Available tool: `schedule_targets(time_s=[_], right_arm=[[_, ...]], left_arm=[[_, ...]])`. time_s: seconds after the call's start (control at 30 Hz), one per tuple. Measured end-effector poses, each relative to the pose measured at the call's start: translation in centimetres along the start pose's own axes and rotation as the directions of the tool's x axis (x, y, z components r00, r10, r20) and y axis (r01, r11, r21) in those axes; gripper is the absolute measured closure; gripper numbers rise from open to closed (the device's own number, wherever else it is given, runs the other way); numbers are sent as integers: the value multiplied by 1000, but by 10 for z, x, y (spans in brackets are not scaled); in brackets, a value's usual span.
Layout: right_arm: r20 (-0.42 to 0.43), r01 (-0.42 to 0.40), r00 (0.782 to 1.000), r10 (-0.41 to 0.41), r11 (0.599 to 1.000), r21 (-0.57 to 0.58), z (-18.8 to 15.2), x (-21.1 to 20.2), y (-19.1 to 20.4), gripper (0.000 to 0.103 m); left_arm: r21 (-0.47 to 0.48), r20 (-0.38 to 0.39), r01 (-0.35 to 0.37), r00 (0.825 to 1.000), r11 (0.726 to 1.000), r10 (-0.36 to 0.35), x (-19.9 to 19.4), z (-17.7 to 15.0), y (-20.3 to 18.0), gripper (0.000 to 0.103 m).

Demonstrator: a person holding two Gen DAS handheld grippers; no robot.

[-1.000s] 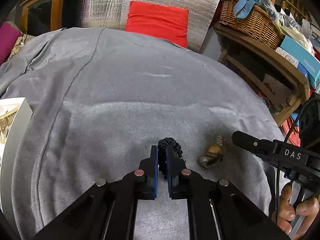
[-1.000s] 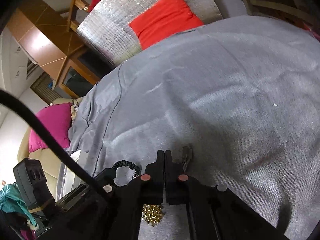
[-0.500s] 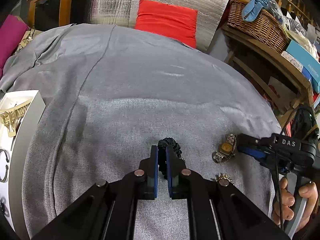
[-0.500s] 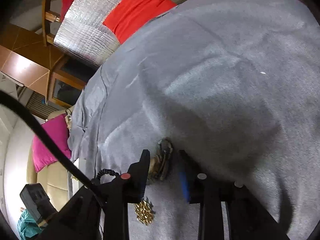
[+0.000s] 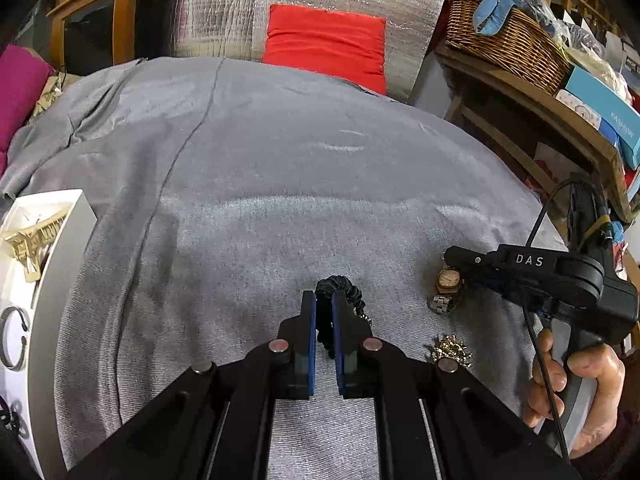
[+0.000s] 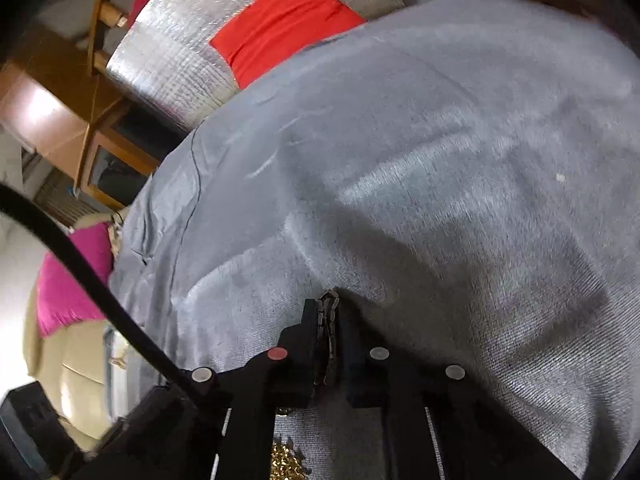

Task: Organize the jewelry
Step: 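Carry the scrunchie in the left tool and watch in the right tool to the white tray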

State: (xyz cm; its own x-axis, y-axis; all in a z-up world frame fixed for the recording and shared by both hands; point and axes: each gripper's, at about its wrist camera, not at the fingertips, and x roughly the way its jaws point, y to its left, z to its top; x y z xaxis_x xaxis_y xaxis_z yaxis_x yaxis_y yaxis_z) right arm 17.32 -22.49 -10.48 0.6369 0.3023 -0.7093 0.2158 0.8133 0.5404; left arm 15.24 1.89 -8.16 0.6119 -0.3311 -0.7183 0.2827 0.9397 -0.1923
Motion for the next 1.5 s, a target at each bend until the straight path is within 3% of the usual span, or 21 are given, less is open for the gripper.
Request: schedule_targets(time_s=[0.43,1.5], right_arm=[[134,-1,991,24,986,-166,-9,-37,44,93],[196,-22,978,77,962,-271,-49,-87,84,93]], left_arm=[[25,53,-63,997,998,61,-16,1,-2,95],[6,106,-123,987,992,121,-63,-26,15,95]])
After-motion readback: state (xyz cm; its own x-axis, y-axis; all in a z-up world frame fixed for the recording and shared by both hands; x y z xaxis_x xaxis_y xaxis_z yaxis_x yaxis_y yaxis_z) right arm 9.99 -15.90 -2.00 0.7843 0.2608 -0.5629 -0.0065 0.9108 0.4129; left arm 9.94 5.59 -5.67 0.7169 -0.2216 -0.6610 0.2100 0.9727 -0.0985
